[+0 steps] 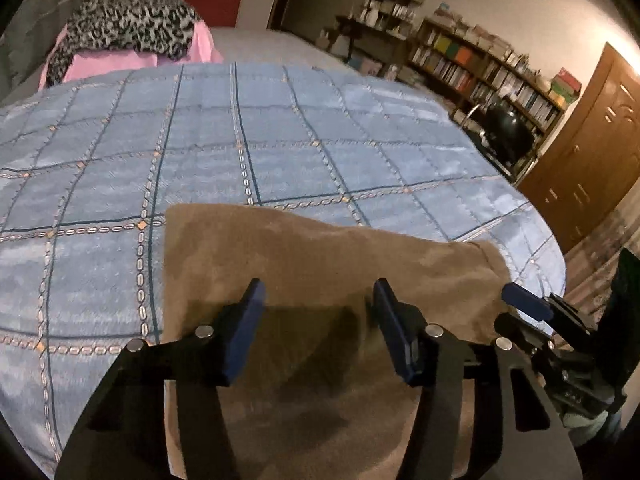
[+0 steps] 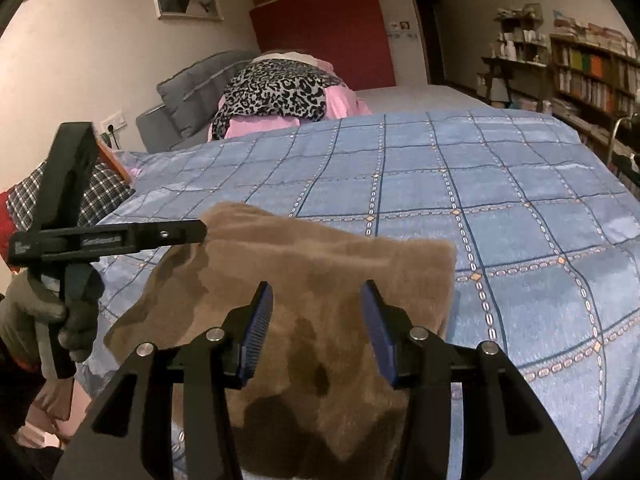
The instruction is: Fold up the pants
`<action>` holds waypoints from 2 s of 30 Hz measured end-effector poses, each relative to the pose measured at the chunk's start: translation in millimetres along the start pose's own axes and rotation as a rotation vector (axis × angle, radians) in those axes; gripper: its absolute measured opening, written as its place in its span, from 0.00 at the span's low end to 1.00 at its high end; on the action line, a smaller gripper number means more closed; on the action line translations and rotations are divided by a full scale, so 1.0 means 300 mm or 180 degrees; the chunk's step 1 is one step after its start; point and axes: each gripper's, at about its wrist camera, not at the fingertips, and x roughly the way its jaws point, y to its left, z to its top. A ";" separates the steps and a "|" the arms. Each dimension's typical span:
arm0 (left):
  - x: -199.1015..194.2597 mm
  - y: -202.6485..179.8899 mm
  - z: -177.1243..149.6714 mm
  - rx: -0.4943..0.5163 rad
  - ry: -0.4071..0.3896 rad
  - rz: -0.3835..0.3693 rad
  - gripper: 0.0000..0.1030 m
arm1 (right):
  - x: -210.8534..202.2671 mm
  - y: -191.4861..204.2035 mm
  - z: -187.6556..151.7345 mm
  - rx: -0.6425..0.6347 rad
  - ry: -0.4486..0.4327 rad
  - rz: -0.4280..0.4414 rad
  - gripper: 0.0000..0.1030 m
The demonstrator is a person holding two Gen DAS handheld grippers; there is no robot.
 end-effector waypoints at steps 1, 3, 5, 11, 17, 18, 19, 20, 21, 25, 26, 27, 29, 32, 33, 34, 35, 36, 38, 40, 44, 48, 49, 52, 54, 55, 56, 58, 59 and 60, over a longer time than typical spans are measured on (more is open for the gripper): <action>0.023 0.007 0.013 -0.0014 0.0057 0.0000 0.56 | 0.011 -0.005 -0.003 0.0012 0.0034 -0.0018 0.45; 0.073 0.031 0.035 -0.0061 0.0157 0.0014 0.56 | 0.043 -0.020 -0.015 0.0045 0.0130 -0.0063 0.45; 0.118 0.056 0.042 -0.0110 0.0226 0.0019 0.56 | 0.067 -0.027 -0.035 0.0067 0.0210 -0.0093 0.45; 0.199 0.084 0.031 -0.0200 0.0245 0.0010 0.57 | 0.126 -0.060 -0.081 0.0115 0.0272 -0.0113 0.45; 0.229 0.104 0.000 -0.0258 0.0126 -0.0085 0.58 | 0.142 -0.041 -0.118 -0.0016 0.0170 -0.0201 0.45; 0.228 0.106 -0.002 -0.0263 0.0113 -0.0097 0.58 | 0.142 -0.033 -0.125 -0.0069 0.0135 -0.0236 0.45; 0.227 0.107 -0.005 -0.0269 0.0099 -0.0108 0.58 | 0.140 -0.025 -0.135 -0.0102 0.0100 -0.0269 0.45; 0.221 0.107 -0.007 -0.0278 0.0084 -0.0114 0.58 | 0.139 -0.021 -0.140 -0.0106 0.0081 -0.0289 0.45; 0.215 0.107 -0.008 -0.0284 0.0076 -0.0118 0.58 | 0.138 -0.020 -0.142 -0.0097 0.0075 -0.0293 0.45; 0.155 0.101 -0.007 -0.0332 -0.0012 -0.0097 0.61 | 0.136 -0.036 -0.140 -0.0044 0.0085 -0.0252 0.45; 0.128 0.100 -0.009 -0.0378 -0.0056 -0.0093 0.63 | 0.134 -0.040 -0.140 -0.0031 0.0088 -0.0245 0.45; 0.114 0.103 -0.011 -0.0401 -0.0081 -0.0094 0.65 | 0.133 -0.043 -0.139 -0.0013 0.0089 -0.0235 0.46; 0.068 0.096 -0.025 -0.0414 -0.0136 -0.0063 0.66 | 0.132 -0.051 -0.139 0.0027 0.0093 -0.0212 0.46; 0.002 0.059 -0.067 -0.0292 -0.0202 0.0033 0.66 | 0.130 -0.056 -0.131 0.0076 0.0102 -0.0188 0.46; -0.015 0.044 -0.083 -0.0236 -0.0216 0.0063 0.67 | 0.128 -0.057 -0.129 0.0096 0.0101 -0.0176 0.46; -0.029 0.033 -0.098 -0.0191 -0.0232 0.0082 0.68 | 0.128 -0.060 -0.126 0.0116 0.0105 -0.0167 0.46; -0.048 0.017 -0.118 -0.0124 -0.0257 0.0119 0.70 | 0.128 -0.063 -0.123 0.0132 0.0111 -0.0160 0.46; -0.066 0.001 -0.138 -0.0052 -0.0294 0.0156 0.73 | 0.126 -0.063 -0.121 0.0145 0.0113 -0.0156 0.46; -0.093 -0.022 -0.176 0.0067 -0.0353 0.0215 0.78 | 0.114 -0.059 -0.119 0.0147 0.0103 -0.0168 0.46; -0.102 -0.046 -0.209 0.0171 -0.0369 0.0283 0.79 | 0.090 -0.041 -0.119 0.0106 0.0040 -0.0223 0.46; -0.083 -0.051 -0.267 0.0194 -0.0270 0.0283 0.79 | 0.020 0.008 -0.143 -0.0137 -0.0153 -0.0371 0.47; -0.054 -0.034 -0.308 0.0131 -0.0242 0.0290 0.80 | -0.020 0.009 -0.183 -0.0192 -0.0136 -0.0320 0.51; -0.047 -0.030 -0.315 0.0113 -0.0247 0.0278 0.82 | -0.021 0.006 -0.199 -0.0232 -0.0107 -0.0309 0.51; -0.026 -0.022 -0.336 0.0129 -0.0298 0.0270 0.83 | -0.004 -0.007 -0.231 -0.0315 -0.0064 -0.0260 0.51; -0.017 -0.023 -0.344 0.0158 -0.0313 0.0297 0.84 | 0.008 -0.020 -0.244 -0.0304 -0.0071 -0.0234 0.51; -0.019 -0.022 -0.343 0.0145 -0.0316 0.0294 0.84 | 0.010 -0.024 -0.246 -0.0269 -0.0072 -0.0225 0.52; -0.020 -0.029 -0.343 0.0135 -0.0312 0.0291 0.84 | 0.009 -0.025 -0.245 -0.0254 -0.0073 -0.0223 0.52; -0.029 -0.030 -0.335 0.0101 -0.0301 0.0267 0.84 | 0.009 -0.027 -0.244 -0.0263 -0.0070 -0.0222 0.52; -0.035 -0.031 -0.331 0.0082 -0.0300 0.0261 0.84 | 0.010 -0.029 -0.242 -0.0255 -0.0067 -0.0213 0.52; -0.042 -0.032 -0.326 0.0072 -0.0300 0.0263 0.84 | 0.005 -0.031 -0.237 -0.0243 -0.0060 -0.0206 0.52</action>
